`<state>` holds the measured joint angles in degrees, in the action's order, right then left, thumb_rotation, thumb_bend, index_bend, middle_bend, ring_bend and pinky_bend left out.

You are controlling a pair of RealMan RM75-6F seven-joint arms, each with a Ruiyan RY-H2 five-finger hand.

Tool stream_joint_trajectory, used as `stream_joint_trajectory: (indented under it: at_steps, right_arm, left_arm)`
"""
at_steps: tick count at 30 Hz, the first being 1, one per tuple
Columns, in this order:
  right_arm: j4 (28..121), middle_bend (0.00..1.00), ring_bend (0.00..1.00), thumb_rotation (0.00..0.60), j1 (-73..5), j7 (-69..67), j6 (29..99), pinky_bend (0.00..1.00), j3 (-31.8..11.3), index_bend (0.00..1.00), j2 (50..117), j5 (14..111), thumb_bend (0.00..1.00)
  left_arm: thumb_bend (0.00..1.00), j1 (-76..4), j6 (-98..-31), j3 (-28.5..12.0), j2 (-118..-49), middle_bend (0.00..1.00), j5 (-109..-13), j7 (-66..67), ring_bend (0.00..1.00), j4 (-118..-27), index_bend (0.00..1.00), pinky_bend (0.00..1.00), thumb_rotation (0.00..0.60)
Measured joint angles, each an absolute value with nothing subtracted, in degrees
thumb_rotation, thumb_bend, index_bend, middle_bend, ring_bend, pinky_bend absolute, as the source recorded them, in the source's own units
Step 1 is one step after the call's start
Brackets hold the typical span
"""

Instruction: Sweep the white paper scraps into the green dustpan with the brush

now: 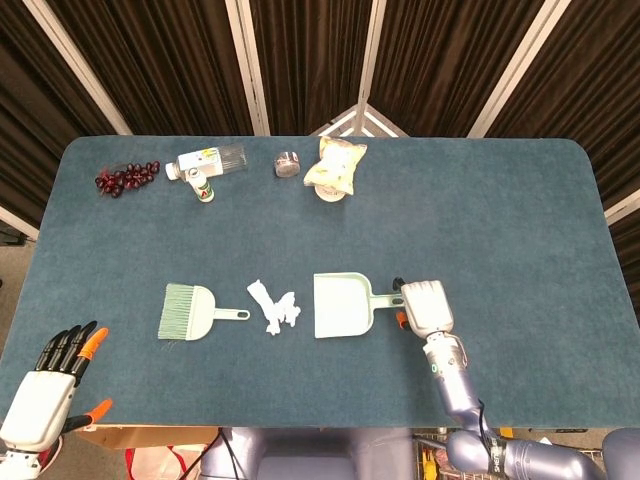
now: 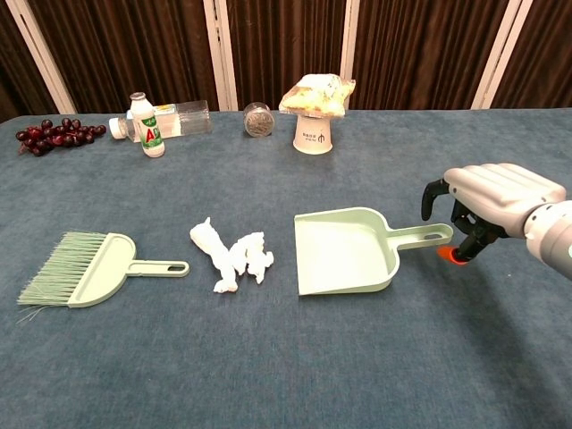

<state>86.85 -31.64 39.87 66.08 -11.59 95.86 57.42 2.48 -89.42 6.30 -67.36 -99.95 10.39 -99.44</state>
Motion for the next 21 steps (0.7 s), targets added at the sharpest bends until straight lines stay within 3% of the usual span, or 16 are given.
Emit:
stream_joint_trajectory:
  at_steps: [15,21]
  right_arm:
    - [86.48,0.91,0.90,0.600,-33.00,40.82,66.14,0.87,-11.30,0.54,96.39,55.89,0.33]
    - [86.78,0.91,0.90,0.600,-33.35,41.29,66.72,0.87,-11.24,0.54,96.60,55.75,0.33]
  left_arm:
    - [0.00,1.30,-88.08,5.17,-66.46,0.00,-98.68,11.47,0.00,-101.66,0.00,0.06,0.600]
    - [0.02,-0.68,-86.09,3.11,-65.49,0.00,-96.76,12.33,0.02,-103.88,0.00,0.09,0.600]
